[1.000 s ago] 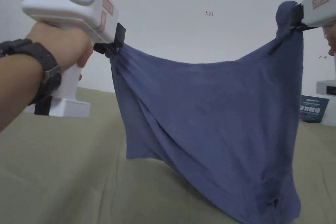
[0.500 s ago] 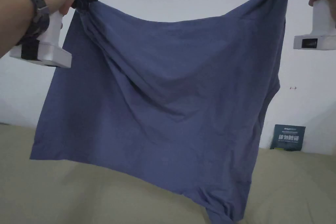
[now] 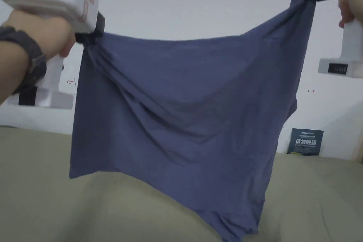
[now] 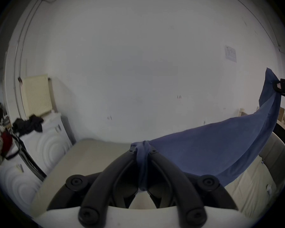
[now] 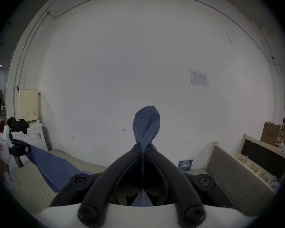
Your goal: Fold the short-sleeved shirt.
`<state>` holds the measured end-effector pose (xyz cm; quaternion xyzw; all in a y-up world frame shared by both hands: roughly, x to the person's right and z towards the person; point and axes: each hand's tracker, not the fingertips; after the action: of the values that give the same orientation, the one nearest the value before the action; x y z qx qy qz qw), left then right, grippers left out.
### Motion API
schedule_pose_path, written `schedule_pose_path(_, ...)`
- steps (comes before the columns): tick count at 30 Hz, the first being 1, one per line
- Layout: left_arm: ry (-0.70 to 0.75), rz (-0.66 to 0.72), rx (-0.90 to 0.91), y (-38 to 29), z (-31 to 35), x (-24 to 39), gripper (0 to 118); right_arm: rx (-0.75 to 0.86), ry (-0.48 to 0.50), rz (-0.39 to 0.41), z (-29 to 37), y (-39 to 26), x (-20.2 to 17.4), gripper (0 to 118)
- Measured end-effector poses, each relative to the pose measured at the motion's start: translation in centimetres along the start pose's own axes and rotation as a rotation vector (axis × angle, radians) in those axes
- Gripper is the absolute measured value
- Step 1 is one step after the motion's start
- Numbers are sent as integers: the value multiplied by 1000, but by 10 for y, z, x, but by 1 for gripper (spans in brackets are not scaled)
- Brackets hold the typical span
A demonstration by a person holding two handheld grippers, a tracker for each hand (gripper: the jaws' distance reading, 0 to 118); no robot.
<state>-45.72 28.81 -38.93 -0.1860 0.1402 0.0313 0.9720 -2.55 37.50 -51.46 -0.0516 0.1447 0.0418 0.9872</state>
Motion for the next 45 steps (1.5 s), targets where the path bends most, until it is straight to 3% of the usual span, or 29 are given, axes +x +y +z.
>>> schedule_pose_path(5,-41,28,-75,-83,10,-9,4,-129,3,83,32,-64,0,0)
schedule_pose_path(9,-57,40,-116,-146,30,-13,4,-178,29,80,63,-117,8,0)
schedule_pose_path(15,-86,-27,-211,-232,62,-14,4,-241,48,47,108,-194,11,0)
schedule_pose_path(21,-95,18,-267,-299,87,-20,4,-317,57,-16,141,-262,10,0)
schedule_pose_path(30,-140,53,-326,-366,127,-30,4,-398,69,-101,205,-349,21,0)
schedule_pose_path(35,-139,-9,-370,-392,143,-26,4,-436,59,-128,237,-383,31,0)
schedule_pose_path(45,-118,-13,-433,-437,162,-25,7,-548,34,-143,274,-433,30,1)
